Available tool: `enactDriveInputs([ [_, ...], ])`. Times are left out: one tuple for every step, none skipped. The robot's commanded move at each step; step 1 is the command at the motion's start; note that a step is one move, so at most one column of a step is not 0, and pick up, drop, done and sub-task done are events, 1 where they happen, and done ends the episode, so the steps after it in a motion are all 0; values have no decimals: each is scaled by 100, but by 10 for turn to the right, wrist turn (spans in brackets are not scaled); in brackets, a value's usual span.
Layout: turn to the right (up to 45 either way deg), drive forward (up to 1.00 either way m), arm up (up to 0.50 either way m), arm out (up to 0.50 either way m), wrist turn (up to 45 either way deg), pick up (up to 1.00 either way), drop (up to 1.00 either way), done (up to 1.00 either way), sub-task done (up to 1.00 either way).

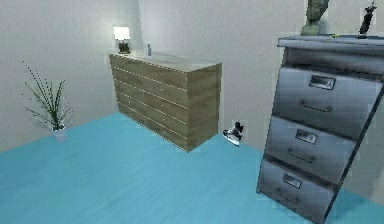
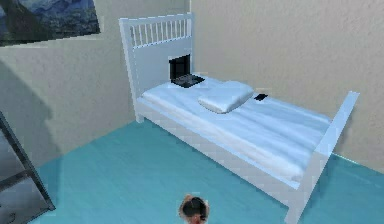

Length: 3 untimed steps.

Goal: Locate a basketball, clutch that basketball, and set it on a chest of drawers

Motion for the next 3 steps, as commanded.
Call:
enactDriveInputs([
  [0, 0, 12, 0, 0, 0, 0, 0, 0],
  [0, 0, 0, 50, 0, 0, 0, 0, 0],
  [0, 0, 0, 0, 450, 0, 0, 0, 0],
])
